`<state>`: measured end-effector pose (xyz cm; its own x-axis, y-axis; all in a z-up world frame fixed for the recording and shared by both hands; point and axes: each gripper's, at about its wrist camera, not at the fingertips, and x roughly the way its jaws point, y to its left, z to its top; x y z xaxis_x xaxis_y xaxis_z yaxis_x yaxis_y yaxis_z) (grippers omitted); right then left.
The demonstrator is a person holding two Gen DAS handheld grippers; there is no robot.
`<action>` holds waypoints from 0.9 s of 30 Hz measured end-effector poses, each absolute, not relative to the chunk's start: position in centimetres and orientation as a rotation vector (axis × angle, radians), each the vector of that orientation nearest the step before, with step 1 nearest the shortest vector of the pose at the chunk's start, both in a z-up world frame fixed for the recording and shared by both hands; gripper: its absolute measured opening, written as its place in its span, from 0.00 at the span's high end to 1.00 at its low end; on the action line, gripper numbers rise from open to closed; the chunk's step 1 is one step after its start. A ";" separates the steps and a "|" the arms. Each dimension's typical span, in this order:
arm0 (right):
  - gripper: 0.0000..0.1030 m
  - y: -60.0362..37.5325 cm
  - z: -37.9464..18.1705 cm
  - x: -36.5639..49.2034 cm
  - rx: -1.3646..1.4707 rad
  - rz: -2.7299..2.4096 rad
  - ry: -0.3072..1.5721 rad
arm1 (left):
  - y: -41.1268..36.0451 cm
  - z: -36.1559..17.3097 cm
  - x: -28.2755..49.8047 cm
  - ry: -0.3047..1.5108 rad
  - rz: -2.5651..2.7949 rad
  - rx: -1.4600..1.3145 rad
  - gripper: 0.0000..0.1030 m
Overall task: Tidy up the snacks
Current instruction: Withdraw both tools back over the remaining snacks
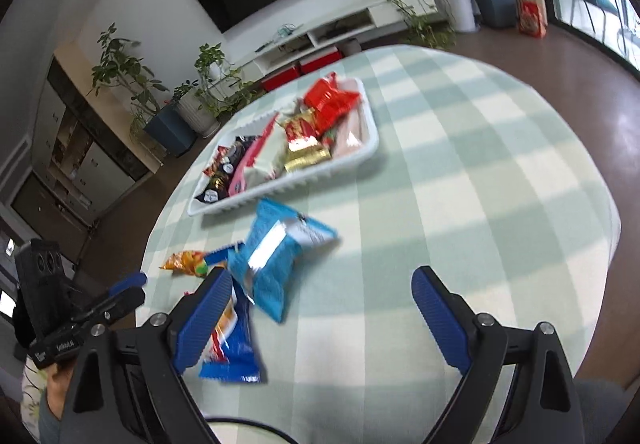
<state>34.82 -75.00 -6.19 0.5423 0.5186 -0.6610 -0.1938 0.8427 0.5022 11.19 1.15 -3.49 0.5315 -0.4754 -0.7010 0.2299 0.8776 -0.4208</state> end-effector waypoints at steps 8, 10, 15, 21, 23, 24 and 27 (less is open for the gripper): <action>0.09 -75.4 -7.3 32.7 0.395 0.436 0.913 | -3.5 -4.0 9.7 0.938 -0.478 -0.287 0.02; 0.09 -75.4 -7.3 32.5 0.397 0.441 0.910 | -4.2 -3.6 9.8 0.934 -0.470 -0.274 0.02; 0.11 -75.1 -7.3 32.2 0.380 0.452 0.904 | -4.7 -3.9 11.0 0.956 -0.482 -0.282 0.31; 0.12 -75.4 -7.3 32.1 0.388 0.451 0.904 | -5.1 -5.0 12.3 0.989 -0.473 -0.283 0.36; 0.12 -75.5 -7.3 32.1 0.388 0.447 0.904 | -5.2 -5.2 12.9 0.996 -0.465 -0.282 0.36; 0.12 -75.5 -7.3 32.1 0.388 0.448 0.905 | -5.2 -5.4 13.2 1.003 -0.461 -0.280 0.36; 0.12 -75.5 -7.4 32.0 0.386 0.449 0.909 | -5.5 -6.0 14.0 1.031 -0.459 -0.266 0.36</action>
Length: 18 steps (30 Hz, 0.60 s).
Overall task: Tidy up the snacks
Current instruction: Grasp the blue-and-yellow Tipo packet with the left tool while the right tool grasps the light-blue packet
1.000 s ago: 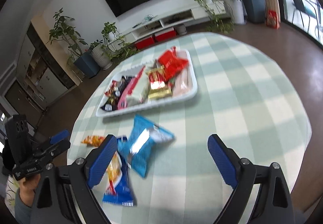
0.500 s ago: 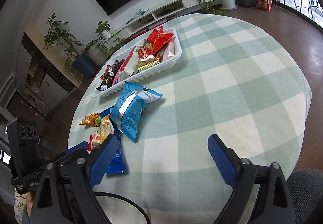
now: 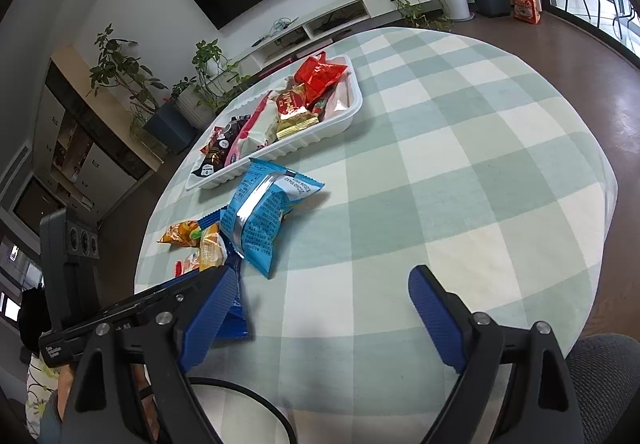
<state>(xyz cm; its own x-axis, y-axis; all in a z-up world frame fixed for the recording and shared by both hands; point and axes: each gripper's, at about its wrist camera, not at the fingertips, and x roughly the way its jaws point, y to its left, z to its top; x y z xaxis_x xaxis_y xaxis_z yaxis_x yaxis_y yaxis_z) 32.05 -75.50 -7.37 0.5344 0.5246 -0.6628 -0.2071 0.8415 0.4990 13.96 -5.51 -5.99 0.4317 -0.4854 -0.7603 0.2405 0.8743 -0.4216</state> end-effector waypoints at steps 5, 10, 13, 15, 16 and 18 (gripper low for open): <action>0.12 -75.3 -7.3 31.8 0.364 0.446 0.907 | -6.2 -6.0 14.8 1.045 -0.459 -0.208 0.36; 0.12 -75.1 -7.1 31.6 0.345 0.445 0.902 | -7.4 -6.1 15.6 1.066 -0.471 -0.091 0.36; 0.12 -75.0 -7.0 31.6 0.350 0.441 0.904 | -7.5 -6.2 16.2 1.070 -0.468 -0.061 0.46; 0.12 -75.0 -6.9 31.8 0.350 0.438 0.908 | -7.2 -6.2 16.6 1.073 -0.461 -0.047 0.56; 0.12 -75.0 -6.9 31.9 0.350 0.435 0.907 | -7.2 -6.2 16.9 1.076 -0.459 -0.040 0.61; 0.12 -75.0 -6.7 32.0 0.348 0.432 0.908 | -7.1 -6.2 17.3 1.082 -0.465 -0.029 0.63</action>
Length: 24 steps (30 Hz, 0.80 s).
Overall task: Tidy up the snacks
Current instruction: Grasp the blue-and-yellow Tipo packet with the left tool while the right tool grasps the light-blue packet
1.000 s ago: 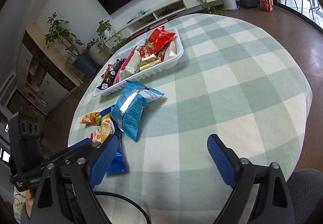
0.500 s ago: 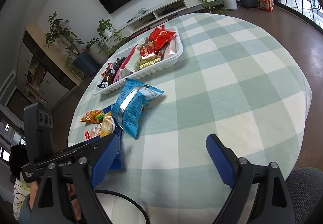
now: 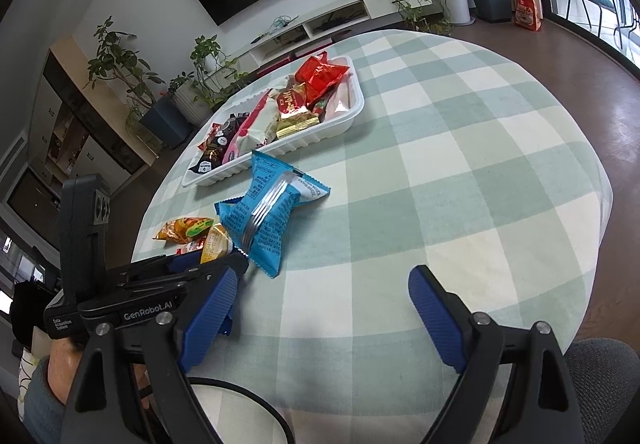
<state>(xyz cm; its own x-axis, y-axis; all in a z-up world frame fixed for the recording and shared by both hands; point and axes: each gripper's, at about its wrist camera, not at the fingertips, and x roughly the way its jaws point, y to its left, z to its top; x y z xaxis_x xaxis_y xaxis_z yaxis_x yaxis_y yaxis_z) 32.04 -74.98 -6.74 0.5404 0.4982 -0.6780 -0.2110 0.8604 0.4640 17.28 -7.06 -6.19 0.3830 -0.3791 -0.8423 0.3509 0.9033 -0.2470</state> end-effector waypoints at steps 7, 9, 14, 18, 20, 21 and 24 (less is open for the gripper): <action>0.12 -74.9 -7.0 32.5 0.353 0.412 0.933 | -8.4 -6.4 18.0 1.098 -0.461 0.093 0.63; 0.12 -74.8 -6.8 32.6 0.349 0.408 0.929 | -8.5 -6.4 18.2 1.098 -0.459 0.095 0.63; 0.12 -74.5 -6.5 32.8 0.332 0.405 0.929 | -8.8 -6.6 17.6 1.060 -0.440 0.132 0.72; 0.12 -74.2 -6.5 33.4 0.334 0.397 0.944 | -7.7 -6.6 16.3 1.026 -0.433 0.106 0.73; 0.12 -74.0 -6.5 34.0 0.345 0.395 0.959 | -7.3 -6.6 15.5 1.020 -0.438 0.094 0.73; 0.12 -73.9 -6.6 34.3 0.355 0.398 0.966 | -7.1 -6.6 15.1 1.018 -0.441 0.085 0.73; 0.12 -73.0 -6.5 35.5 0.377 0.418 0.984 | -6.4 -6.5 13.4 1.008 -0.452 0.067 0.74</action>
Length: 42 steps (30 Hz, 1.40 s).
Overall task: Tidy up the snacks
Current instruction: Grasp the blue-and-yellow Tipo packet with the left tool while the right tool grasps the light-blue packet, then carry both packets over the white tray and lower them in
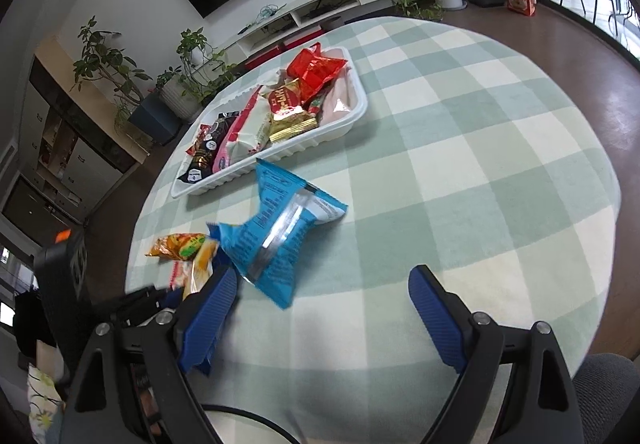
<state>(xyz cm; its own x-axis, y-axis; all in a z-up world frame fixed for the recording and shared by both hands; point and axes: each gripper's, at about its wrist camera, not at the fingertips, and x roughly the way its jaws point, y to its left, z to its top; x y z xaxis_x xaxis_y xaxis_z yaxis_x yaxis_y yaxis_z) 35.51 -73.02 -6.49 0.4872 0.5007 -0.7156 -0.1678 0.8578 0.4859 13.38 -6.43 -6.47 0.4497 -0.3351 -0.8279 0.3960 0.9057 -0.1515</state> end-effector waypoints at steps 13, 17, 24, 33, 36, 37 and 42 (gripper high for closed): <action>0.14 -67.1 -8.7 40.2 0.309 0.408 1.115 | -4.5 -6.7 7.7 1.007 -0.484 0.017 0.74; 0.22 -66.4 -8.8 40.4 0.255 0.397 1.095 | -4.2 -6.6 7.2 1.000 -0.489 0.005 0.74; 0.54 -66.6 -8.9 40.3 0.218 0.415 1.089 | -4.0 -6.6 6.9 0.989 -0.492 -0.021 0.74; 0.59 -68.7 -7.8 38.1 0.248 0.434 1.028 | -3.5 -6.7 7.3 0.985 -0.506 -0.071 0.74; 0.59 -70.4 -7.0 37.6 0.282 0.423 0.999 | -3.3 -6.3 7.3 0.977 -0.519 -0.097 0.74; 0.59 -71.1 -6.7 37.5 0.297 0.417 0.991 | -3.1 -6.0 7.3 0.972 -0.525 -0.112 0.74; 0.59 -74.4 -5.3 37.7 0.348 0.370 0.948 | -1.6 -3.4 8.0 0.929 -0.533 -0.172 0.74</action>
<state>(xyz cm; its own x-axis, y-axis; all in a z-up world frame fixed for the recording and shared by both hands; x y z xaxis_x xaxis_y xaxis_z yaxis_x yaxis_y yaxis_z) 37.67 -74.37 -5.29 0.5303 0.4522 -0.7172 -0.1532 0.8831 0.4435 8.00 -1.58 -3.41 0.4808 -0.5065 -0.7158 0.3619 0.8582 -0.3641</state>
